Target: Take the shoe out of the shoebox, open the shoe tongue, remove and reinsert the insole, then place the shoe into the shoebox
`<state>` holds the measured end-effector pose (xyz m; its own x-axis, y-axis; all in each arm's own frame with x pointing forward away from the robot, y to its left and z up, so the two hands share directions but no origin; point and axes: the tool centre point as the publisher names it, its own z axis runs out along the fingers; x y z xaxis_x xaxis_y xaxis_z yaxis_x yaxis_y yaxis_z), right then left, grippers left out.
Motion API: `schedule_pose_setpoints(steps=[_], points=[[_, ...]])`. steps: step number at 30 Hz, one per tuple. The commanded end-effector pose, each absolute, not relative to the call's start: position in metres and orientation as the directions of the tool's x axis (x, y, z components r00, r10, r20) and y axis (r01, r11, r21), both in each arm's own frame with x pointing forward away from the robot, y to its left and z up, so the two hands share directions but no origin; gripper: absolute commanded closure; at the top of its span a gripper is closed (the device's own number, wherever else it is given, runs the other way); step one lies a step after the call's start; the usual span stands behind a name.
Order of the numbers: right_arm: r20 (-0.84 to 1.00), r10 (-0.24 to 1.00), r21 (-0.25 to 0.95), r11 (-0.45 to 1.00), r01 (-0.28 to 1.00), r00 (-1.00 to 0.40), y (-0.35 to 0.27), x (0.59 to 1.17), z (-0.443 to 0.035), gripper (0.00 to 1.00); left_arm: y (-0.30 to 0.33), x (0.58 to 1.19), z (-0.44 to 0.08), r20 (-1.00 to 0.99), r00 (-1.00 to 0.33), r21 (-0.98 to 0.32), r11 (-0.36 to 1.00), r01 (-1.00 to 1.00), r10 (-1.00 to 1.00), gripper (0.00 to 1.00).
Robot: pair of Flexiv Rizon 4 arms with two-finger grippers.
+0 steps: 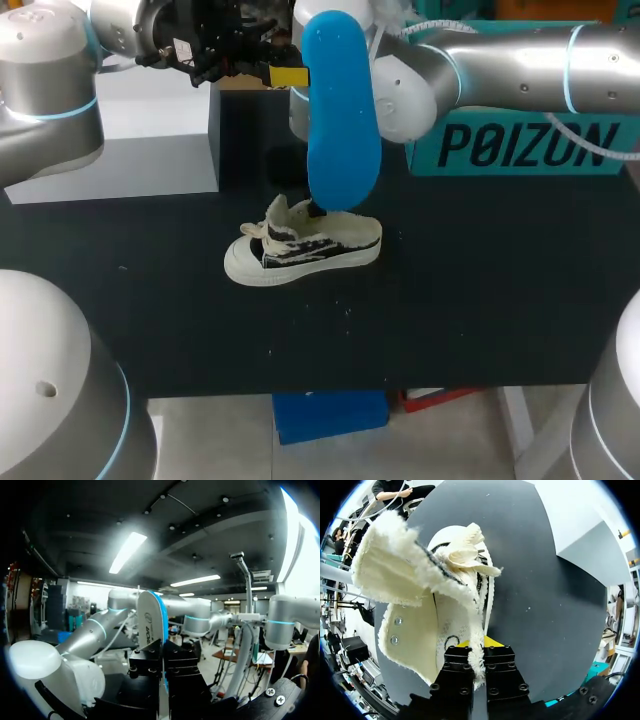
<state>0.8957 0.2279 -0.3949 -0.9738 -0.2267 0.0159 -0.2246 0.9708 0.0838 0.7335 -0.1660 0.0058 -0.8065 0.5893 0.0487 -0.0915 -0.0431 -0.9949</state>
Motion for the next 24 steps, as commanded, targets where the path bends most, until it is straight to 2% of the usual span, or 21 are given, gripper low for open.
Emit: schedule_pose_setpoints(steps=[1, 3, 6, 11, 16, 24], points=[[0.001, -0.157, 0.061, 0.986, -0.157, -0.988, 0.223, 0.897, -0.389, 1.00, -0.167, 0.732, 0.006, 0.049, -0.809, -0.995, -0.042, -0.090, 0.585, 1.00], [-0.001, -0.045, 0.001, 0.999, -0.045, -0.999, 0.217, 0.903, -0.384, 1.00, -0.167, 0.732, 0.006, 0.049, -0.809, -0.995, -0.042, -0.090, 0.585, 1.00], [0.016, 0.056, -0.032, 0.998, 0.055, -0.998, 0.204, 0.903, -0.370, 1.00, -0.167, 0.732, 0.006, 0.049, -0.809, -0.995, -0.042, -0.090, 0.585, 1.00], [0.040, 0.253, -0.013, 0.967, 0.253, -0.967, 0.186, 0.910, -0.344, 1.00, -0.167, 0.732, 0.006, 0.049, -0.809, -0.995, -0.042, -0.090, 0.585, 1.00], [0.018, 0.398, -0.018, 0.917, 0.397, -0.917, 0.175, 0.915, -0.329, 1.00, -0.167, 0.732, 0.006, 0.049, -0.809, -0.995, -0.042, -0.090, 0.585, 1.00], [-0.022, 0.727, -0.004, 0.686, 0.728, -0.686, 0.164, 0.919, -0.322, 1.00, -0.167, 0.732, 0.006, 0.049, -0.809, -0.995, -0.042, -0.090, 0.585, 1.00]])
